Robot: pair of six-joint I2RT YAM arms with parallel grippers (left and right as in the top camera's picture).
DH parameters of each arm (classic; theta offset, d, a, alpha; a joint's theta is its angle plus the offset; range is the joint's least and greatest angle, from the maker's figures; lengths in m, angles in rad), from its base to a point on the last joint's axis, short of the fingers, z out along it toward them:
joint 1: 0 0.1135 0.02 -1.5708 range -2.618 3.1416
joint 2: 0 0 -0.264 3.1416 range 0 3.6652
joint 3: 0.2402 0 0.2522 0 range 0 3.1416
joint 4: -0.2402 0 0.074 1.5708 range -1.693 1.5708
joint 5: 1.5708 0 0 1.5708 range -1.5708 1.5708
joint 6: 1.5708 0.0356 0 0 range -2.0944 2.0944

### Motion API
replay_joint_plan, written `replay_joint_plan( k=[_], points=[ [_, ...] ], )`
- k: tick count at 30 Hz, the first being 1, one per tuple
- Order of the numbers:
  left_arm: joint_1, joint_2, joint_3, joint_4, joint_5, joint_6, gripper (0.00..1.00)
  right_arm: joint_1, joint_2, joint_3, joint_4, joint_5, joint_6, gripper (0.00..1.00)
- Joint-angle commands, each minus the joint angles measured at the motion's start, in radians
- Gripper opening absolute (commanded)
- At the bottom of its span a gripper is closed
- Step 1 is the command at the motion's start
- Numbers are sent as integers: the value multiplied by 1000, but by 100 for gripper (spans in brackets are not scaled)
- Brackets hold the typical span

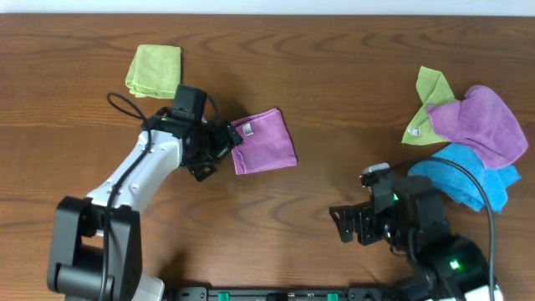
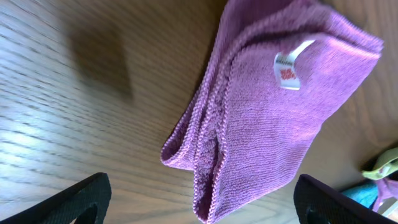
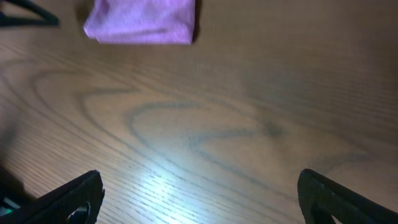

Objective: Fold the cloth
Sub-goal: 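Grasp the folded purple cloth's right edge with the left gripper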

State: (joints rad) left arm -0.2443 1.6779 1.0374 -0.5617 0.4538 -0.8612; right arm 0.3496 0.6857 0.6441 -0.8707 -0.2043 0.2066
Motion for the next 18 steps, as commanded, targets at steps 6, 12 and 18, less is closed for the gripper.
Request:
replay_joint_plan(
  k=[6, 12, 18],
  points=[
    [-63, 99, -8, 37, 61, -30, 96, -8, -9, -6, -1, 6, 44, 99],
    [-71, 148, -8, 117, 124, -42, 93, -8, -9, -6, -1, 6, 44, 99],
    [-88, 170, -9, 156, 123, -68, 80, -8, -9, -6, -1, 6, 44, 99]
  ],
)
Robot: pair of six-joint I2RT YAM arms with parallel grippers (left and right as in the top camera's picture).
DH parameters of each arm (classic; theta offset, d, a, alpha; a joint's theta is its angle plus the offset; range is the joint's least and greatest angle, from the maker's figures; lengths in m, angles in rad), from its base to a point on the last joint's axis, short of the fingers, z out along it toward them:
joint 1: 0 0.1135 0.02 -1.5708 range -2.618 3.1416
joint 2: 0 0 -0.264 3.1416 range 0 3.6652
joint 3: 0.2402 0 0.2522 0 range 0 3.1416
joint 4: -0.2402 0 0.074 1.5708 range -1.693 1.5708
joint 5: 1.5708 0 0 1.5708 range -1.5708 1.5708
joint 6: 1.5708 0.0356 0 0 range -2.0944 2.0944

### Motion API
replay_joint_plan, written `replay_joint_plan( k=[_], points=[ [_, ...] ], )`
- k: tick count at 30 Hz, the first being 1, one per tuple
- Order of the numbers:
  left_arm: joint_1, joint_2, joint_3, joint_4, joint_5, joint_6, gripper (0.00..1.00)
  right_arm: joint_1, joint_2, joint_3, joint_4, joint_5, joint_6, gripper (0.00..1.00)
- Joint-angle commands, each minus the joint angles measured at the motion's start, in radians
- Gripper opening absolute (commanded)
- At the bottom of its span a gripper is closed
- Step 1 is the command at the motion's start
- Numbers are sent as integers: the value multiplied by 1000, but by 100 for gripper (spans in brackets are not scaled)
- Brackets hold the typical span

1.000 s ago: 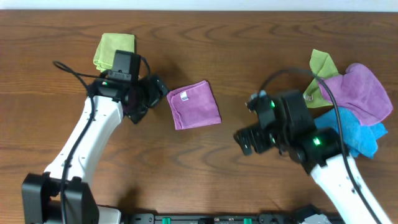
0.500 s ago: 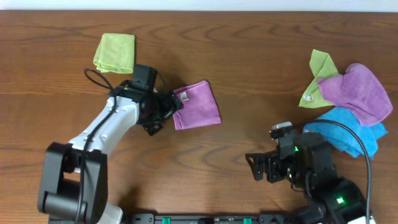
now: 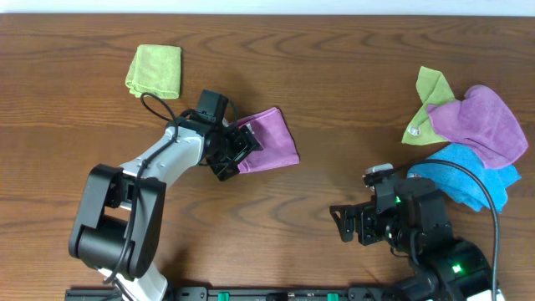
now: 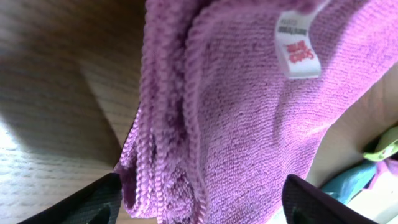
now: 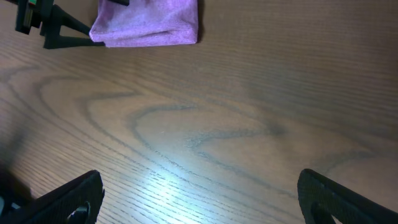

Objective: Fold the cloth
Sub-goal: 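Grasp the folded purple cloth's right edge with the left gripper, then carry the folded purple cloth up-left onto the small green cloth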

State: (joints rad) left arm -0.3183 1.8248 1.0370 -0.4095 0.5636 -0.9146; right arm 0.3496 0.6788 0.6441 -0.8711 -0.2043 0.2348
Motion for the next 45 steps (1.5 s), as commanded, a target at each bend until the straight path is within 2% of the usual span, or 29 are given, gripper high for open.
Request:
replay_joint_plan(
  k=[1, 5, 6, 9, 11, 16, 21, 25, 31, 37, 45],
  points=[
    [-19, 32, -8, 6, 13, -17, 79, -8, -2, -6, -1, 6, 16, 99],
    [-43, 70, -8, 20, 13, -18, 68, -8, -2, -6, -1, 6, 16, 99],
    [-50, 80, -8, 26, 13, -18, 61, -8, -2, -6, -1, 6, 16, 99],
    [-56, 90, -8, 34, 6, -16, 35, -8, -2, -6, -1, 6, 15, 99],
    [-56, 91, -8, 45, 7, -13, 6, -8, -2, -6, -1, 6, 16, 99],
    [-50, 85, -1, 114, 40, -5, 6, -8, -2, -6, -1, 6, 16, 99],
    [-19, 28, 84, 103, 5, 42, 6, -8, -2, -6, -1, 6, 15, 99],
    [27, -39, 235, 2, -113, 89, 6, -8, -2, -6, -1, 6, 16, 99],
    [110, -47, 488, -154, -265, 157, 6, -8, -2, -6, -1, 6, 16, 99],
    [194, -47, 576, -127, -357, 164, 6, -8, -2, -6, -1, 6, 16, 99],
    [293, -29, 583, 18, -417, 213, 6, -8, -2, -6, -1, 6, 16, 99]
  ],
)
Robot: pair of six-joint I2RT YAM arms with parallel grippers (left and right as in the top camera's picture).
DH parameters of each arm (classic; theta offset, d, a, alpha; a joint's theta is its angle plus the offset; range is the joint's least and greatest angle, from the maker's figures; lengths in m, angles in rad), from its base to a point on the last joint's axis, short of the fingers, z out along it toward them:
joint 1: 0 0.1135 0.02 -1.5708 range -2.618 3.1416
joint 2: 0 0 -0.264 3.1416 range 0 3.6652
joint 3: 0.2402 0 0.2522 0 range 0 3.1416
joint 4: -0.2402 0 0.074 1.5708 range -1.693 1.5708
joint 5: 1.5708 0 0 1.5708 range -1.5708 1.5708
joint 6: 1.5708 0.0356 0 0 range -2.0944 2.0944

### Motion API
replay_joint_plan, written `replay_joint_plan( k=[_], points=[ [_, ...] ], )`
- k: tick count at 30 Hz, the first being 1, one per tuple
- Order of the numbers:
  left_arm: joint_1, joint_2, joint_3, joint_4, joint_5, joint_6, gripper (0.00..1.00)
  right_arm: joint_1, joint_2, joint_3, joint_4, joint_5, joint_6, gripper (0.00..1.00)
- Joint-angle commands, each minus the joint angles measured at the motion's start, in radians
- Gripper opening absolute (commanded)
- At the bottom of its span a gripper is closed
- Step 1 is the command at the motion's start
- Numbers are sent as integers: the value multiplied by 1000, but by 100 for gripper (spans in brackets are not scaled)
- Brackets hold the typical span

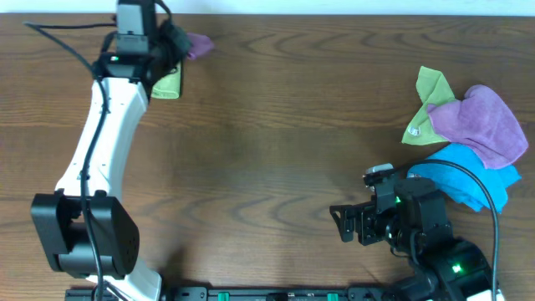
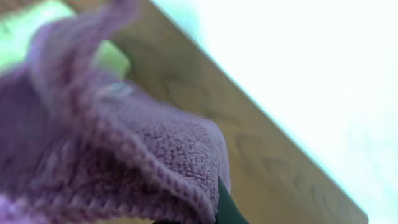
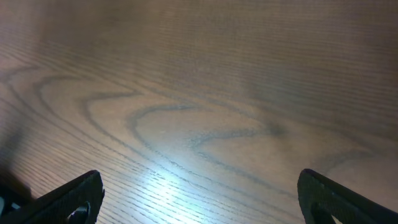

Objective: Fold the cloth
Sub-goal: 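Carry the folded purple cloth up-left onto the small green cloth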

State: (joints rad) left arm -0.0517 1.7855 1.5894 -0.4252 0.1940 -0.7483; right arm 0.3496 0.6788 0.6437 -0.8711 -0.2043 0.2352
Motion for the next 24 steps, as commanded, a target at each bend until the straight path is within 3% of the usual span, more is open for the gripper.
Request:
replay_joint_plan(
  k=[1, 5, 15, 24],
  points=[
    [39, 25, 32, 66, -47, 47, 6, -8, -2, -5, -1, 6, 15, 99],
    [65, 108, 65, 142, -45, 68, 6, -8, -2, -5, -1, 6, 15, 99],
    [67, 330, 298, 146, -73, 193, 6, -8, -2, -5, -1, 6, 15, 99],
    [77, 364, 312, 113, -150, 305, 6, -8, -2, -5, -1, 6, 15, 99]
  ],
)
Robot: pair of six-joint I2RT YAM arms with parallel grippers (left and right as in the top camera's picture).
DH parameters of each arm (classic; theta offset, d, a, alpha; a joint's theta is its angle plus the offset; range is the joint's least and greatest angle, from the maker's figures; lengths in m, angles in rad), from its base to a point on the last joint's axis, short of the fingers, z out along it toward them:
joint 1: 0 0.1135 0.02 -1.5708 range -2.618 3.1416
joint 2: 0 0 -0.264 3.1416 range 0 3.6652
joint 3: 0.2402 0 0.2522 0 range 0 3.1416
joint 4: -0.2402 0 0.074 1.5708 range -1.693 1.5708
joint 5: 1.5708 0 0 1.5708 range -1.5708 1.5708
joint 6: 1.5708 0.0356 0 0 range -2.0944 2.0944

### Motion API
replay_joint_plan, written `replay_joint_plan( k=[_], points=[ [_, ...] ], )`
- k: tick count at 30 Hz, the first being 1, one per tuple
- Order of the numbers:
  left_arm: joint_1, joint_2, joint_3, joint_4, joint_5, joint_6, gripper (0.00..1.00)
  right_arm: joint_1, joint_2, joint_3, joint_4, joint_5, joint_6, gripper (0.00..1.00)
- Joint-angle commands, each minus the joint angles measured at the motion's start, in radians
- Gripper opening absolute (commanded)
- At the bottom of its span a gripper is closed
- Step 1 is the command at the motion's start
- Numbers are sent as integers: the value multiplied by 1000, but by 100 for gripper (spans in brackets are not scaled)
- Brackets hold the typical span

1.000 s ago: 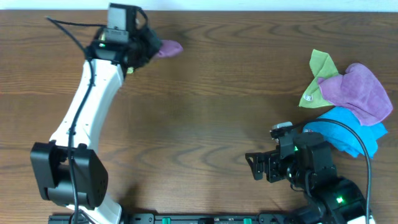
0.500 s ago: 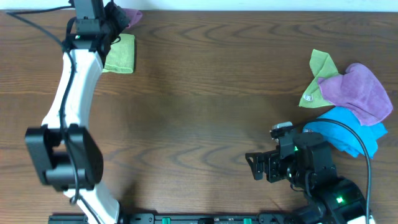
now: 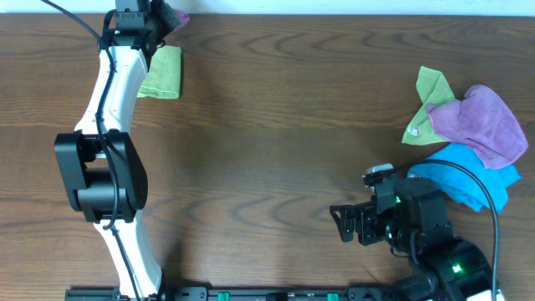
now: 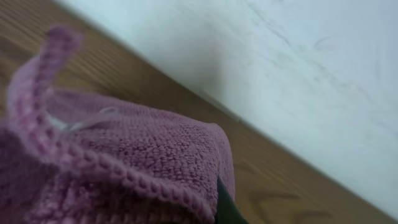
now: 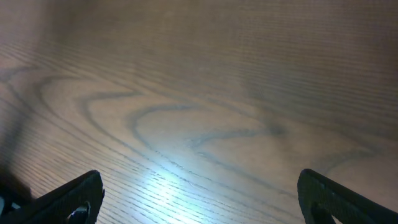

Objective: Fold the cloth
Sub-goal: 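Carry the folded purple cloth up-left onto the small green cloth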

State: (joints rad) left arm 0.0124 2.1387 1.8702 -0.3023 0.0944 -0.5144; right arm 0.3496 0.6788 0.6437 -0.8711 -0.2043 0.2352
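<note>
A folded purple cloth (image 3: 176, 17) hangs bunched in my left gripper (image 3: 159, 17), which is shut on it at the table's far left edge, just beyond a folded green cloth (image 3: 160, 72). In the left wrist view the purple cloth (image 4: 124, 162) fills the lower left, with one dark fingertip (image 4: 224, 210) showing at its edge and a white wall behind. My right gripper (image 3: 347, 224) stands open low over bare wood at the front right, with nothing between its fingers (image 5: 62, 199).
A loose pile lies at the right edge: a crumpled green cloth (image 3: 426, 104), a purple cloth (image 3: 481, 121) and a blue cloth (image 3: 464, 180). The wooden table (image 3: 276, 125) ends at a white wall along the back.
My left gripper, still shut on the purple cloth, has moved from over the green cloth's far end to the table's back edge. The right arm has not moved.
My left gripper was open beside the folded purple cloth at the table's centre left. Then its open jaws stood around the cloth's edge. Later it held the cloth at the back left by the green cloth, and now at the back edge.
</note>
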Motion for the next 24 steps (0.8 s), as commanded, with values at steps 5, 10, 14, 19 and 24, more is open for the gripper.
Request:
replay_joint_plan(
  k=[5, 10, 14, 19, 24],
  points=[
    [21, 16, 31, -61, -74, 93, 6, -8, -2, -5, -1, 6, 15, 99],
    [21, 30, 31, -89, -105, 138, 6, -8, -2, -5, -1, 6, 15, 99],
    [21, 50, 31, -98, -101, 137, 6, -8, -2, -5, -1, 6, 15, 99],
    [21, 65, 31, -136, -106, 135, 6, -8, -2, -5, -1, 6, 15, 99],
    [21, 65, 31, -212, -146, 133, 6, -8, -2, -5, -1, 6, 15, 99]
  ],
)
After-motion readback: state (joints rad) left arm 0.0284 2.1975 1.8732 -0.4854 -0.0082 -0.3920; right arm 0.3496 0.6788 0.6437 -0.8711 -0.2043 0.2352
